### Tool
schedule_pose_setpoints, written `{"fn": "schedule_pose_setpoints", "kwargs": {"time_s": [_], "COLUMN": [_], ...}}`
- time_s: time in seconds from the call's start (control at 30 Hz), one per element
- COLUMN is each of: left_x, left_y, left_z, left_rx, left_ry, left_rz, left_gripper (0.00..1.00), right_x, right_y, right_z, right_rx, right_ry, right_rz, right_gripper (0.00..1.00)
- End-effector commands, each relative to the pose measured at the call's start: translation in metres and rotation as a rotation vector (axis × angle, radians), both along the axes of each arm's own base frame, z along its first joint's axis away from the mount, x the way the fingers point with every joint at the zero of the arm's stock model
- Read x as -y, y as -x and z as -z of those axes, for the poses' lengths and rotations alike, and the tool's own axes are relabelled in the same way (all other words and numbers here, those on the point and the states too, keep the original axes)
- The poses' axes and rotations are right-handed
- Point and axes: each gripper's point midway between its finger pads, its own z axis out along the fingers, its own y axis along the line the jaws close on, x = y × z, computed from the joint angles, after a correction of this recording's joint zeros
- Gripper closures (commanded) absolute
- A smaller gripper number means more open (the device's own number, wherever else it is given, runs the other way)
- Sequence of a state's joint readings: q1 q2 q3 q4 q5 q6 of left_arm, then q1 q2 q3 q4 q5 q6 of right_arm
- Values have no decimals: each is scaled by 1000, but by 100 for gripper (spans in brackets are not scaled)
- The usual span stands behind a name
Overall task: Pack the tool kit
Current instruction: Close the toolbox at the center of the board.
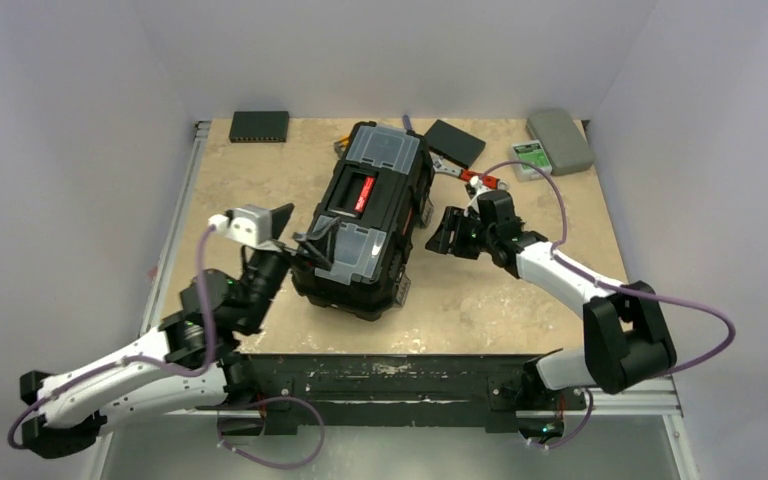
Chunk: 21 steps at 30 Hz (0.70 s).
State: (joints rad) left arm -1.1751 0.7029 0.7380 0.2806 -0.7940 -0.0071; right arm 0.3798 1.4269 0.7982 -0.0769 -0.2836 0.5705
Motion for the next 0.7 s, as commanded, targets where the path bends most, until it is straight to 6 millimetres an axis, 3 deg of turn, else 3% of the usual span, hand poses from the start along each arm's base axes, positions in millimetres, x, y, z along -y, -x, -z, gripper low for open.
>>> {"fn": "schedule_pose_setpoints", "kwargs": {"time_s": [0.0,0.03,0.13,0.33,0.43,0.53,0.67], "left_x": [6,0,-6,2,7,11,19], "left_y": [40,43,48,44,39,34,32], "left_z": [55,45,46,70,76,79,87], "left_rx": [-337,-359,-464,-725,-778,-803,-843], "left_ry": [-29,-49,-147,-257,-282,-314,-395], "left_rz": [270,273,274,323,352,360,402], "left_gripper": [6,6,5,6,6,6,0], "right_x": [12,14,16,4,0,-8,-23], "right_y": [11,12,13,16,14,14,13], "right_z": [-13,-13,-6,16,29,43,58], "right_rx": [65,71,51,-71,-115,-159,-194], "right_ry": [-9,-6,3,-67,-80,-113,-151], "right_rz": [-17,-12,-22,-106,-104,-120,-168], "right_gripper": [44,44,45,57,71,100,100]}}
